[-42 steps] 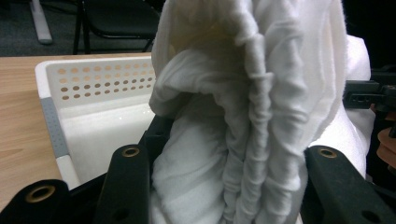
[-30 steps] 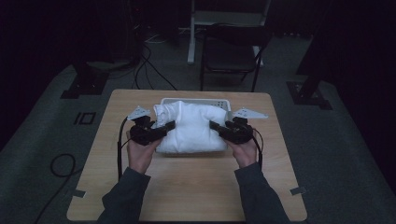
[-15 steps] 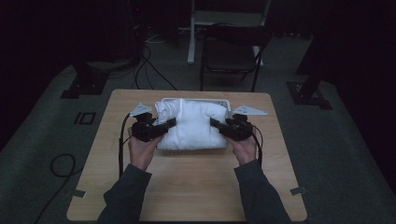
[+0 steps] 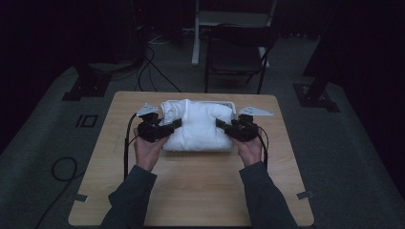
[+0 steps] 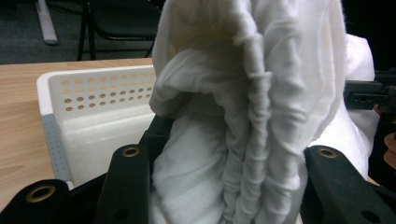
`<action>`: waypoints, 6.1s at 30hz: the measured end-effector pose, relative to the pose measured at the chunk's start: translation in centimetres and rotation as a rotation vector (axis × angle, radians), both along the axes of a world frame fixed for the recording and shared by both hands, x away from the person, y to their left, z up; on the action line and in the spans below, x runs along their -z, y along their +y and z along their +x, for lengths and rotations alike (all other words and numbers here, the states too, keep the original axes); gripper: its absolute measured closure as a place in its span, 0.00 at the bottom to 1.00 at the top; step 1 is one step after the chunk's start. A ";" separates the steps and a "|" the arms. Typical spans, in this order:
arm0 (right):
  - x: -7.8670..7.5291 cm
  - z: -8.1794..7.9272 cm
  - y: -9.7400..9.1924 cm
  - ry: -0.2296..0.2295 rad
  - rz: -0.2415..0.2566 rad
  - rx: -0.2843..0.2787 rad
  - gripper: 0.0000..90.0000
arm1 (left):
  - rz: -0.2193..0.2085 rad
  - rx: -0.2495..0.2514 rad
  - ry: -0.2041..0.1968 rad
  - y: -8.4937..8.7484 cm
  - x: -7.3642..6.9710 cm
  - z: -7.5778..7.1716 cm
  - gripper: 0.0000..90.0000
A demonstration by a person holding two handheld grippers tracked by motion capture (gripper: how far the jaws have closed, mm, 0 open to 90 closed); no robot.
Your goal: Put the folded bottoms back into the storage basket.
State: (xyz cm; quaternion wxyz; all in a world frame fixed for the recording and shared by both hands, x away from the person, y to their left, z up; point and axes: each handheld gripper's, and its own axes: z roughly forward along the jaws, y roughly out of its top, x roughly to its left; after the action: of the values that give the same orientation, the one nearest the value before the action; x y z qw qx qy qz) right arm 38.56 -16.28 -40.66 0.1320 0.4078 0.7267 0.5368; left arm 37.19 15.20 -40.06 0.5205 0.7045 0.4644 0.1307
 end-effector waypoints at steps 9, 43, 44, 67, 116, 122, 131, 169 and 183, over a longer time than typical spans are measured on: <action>0.3 0.5 -0.2 0.008 0.004 0.012 0.77 | 0.003 -0.003 0.005 -0.3 0.2 0.6 0.59; 1.6 2.9 0.1 0.021 -0.007 0.049 0.77 | -0.004 -0.014 0.019 -0.4 1.5 3.5 0.59; 1.6 3.0 0.1 0.021 -0.008 0.052 0.77 | -0.002 -0.014 0.016 -0.4 1.5 3.6 0.59; 1.7 4.5 0.4 0.034 -0.031 0.080 0.77 | -0.007 -0.025 0.027 -0.5 2.1 5.5 0.59; 4.1 7.7 1.3 0.104 -0.160 0.145 0.77 | 0.129 -0.085 0.094 -2.4 4.8 9.0 0.59; 4.5 8.0 1.6 0.112 -0.179 0.153 0.77 | 0.158 -0.098 0.106 -2.7 5.1 9.3 0.59; 4.8 7.6 2.1 0.113 -0.220 0.163 0.77 | 0.225 -0.095 0.115 -3.2 5.1 9.4 0.59; 6.7 7.3 2.2 0.160 -0.277 0.191 0.76 | 0.331 -0.165 0.221 -4.8 7.2 9.5 0.52; 7.7 8.1 2.5 0.200 -0.358 0.170 0.68 | 0.274 -0.207 0.256 -3.3 8.0 9.3 0.40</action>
State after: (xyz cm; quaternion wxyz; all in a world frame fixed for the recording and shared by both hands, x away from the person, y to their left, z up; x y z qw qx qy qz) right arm 46.62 -13.77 -48.39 0.1741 0.4889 0.7830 0.3429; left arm 46.49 11.87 -48.10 0.3405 0.7282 0.5744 0.1547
